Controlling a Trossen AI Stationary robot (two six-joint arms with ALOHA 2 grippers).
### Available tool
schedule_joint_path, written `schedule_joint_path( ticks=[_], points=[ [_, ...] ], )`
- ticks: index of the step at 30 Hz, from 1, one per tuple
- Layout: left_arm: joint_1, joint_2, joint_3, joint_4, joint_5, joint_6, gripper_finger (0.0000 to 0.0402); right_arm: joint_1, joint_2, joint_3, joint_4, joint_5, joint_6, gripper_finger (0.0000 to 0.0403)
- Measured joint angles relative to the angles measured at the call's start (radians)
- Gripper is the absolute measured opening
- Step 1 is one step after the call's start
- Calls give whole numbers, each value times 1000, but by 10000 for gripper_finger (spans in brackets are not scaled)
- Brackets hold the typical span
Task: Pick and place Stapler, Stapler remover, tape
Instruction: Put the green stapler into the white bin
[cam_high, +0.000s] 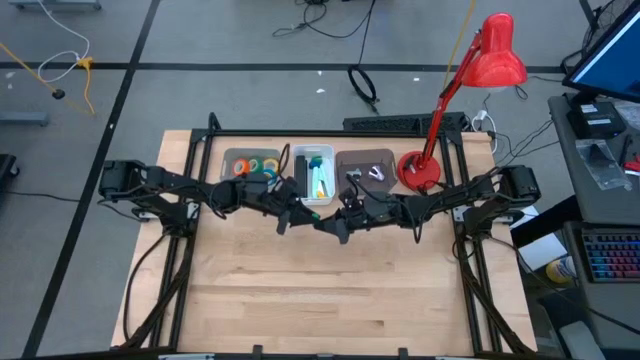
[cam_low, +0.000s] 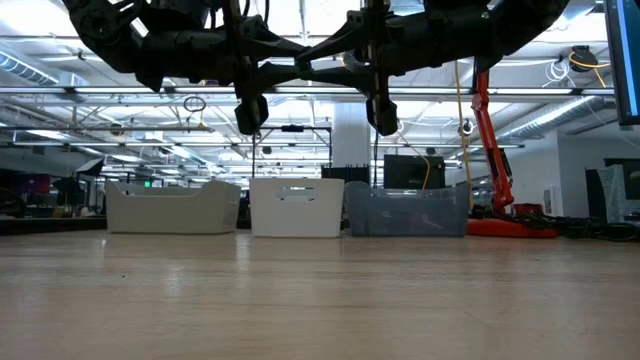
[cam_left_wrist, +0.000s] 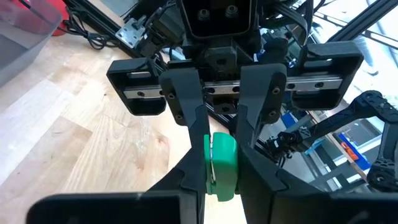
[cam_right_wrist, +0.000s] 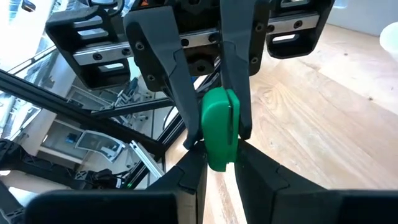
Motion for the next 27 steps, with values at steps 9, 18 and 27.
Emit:
schedule_joint_path(
  ticks=[9, 18, 27],
  points=[
    [15, 0, 0, 6, -14, 1, 73, 5, 1, -1, -56, -161, 9, 88],
    [85, 0, 0, -3, -39, 18, 68, 32, 2, -1, -307, -400, 30, 110],
    [176, 0, 146, -441, -159, 173, 71, 106, 1, -1, -630, -395, -48, 95]
  ],
)
